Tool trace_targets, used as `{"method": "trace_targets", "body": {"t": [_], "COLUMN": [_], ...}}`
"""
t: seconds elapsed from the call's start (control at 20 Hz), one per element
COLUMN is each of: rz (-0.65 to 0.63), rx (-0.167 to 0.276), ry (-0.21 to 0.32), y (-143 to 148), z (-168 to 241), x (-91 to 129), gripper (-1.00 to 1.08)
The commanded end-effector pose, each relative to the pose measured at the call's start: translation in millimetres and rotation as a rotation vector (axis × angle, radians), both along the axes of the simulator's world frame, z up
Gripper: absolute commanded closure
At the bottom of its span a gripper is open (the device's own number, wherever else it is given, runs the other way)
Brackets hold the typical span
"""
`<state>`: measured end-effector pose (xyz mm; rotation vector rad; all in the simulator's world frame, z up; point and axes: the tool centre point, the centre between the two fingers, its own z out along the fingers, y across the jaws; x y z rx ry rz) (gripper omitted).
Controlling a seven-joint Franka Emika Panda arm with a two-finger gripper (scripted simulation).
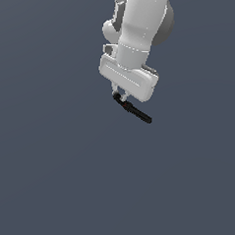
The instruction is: Pick up the object and move it to a goal position.
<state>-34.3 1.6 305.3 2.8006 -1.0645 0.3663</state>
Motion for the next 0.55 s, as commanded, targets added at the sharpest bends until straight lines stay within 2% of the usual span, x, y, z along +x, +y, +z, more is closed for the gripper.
{"method": "trace_targets", "body": {"t": [0.0, 0.5], "rz": [0.0, 0.001], "rx": [0.001, 0.001], "ry": [-0.004, -0.004], "y": [4, 13], "z": [16, 42], "x": [-3, -10], "gripper": [1.08, 1.08]}}
